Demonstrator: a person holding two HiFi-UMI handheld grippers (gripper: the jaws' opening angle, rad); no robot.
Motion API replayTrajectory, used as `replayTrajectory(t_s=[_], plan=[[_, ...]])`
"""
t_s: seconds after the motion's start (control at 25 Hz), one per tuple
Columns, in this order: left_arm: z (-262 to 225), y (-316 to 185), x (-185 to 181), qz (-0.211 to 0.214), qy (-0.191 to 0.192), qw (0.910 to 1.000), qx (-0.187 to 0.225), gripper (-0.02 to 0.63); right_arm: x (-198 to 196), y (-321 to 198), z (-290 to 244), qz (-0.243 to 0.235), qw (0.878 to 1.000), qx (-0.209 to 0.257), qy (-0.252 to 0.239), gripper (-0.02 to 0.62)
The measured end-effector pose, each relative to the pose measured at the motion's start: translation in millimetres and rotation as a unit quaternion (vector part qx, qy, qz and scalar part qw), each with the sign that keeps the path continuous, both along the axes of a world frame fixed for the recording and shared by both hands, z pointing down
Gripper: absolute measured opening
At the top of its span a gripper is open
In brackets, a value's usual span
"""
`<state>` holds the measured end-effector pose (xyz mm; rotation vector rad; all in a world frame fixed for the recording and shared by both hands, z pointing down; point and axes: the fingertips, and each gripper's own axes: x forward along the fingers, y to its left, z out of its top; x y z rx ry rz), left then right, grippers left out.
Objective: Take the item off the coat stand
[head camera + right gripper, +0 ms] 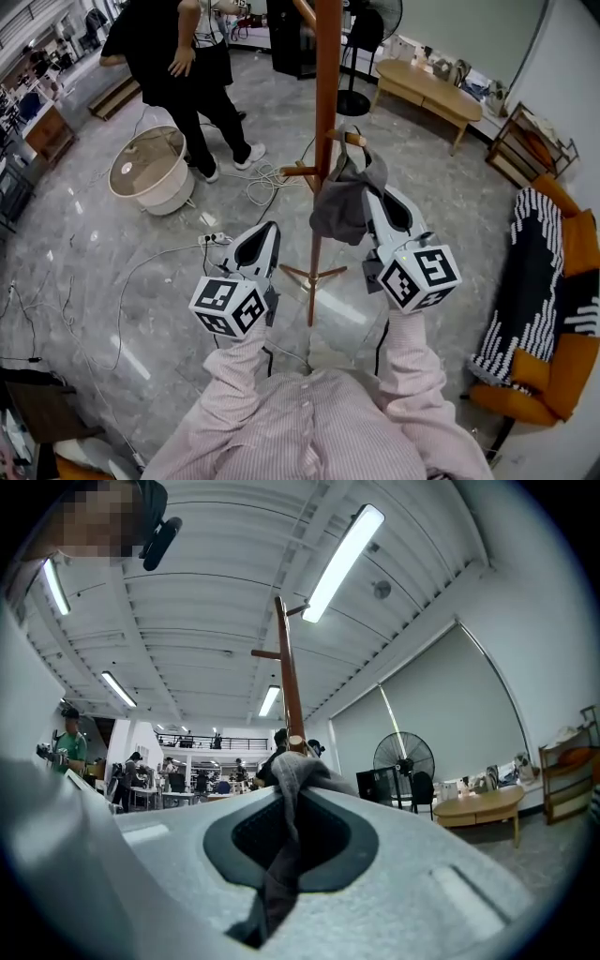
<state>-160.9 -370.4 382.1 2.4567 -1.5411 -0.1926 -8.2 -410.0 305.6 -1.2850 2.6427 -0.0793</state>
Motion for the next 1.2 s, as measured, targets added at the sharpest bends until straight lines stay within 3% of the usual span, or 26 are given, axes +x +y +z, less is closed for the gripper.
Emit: replayTrajectory(t_s=[0.56,1.2], plan=[[-12,53,4,0.02,0.004,0.9996,0.018,0.002,25,51,-12,0.046,0.999,0.01,-0.011,0.014],[-6,92,23,0.035,-0.011,0.9993,0.01,0.002,58,100,41,0.042,0.997,-0.044,-0.036,0.014]])
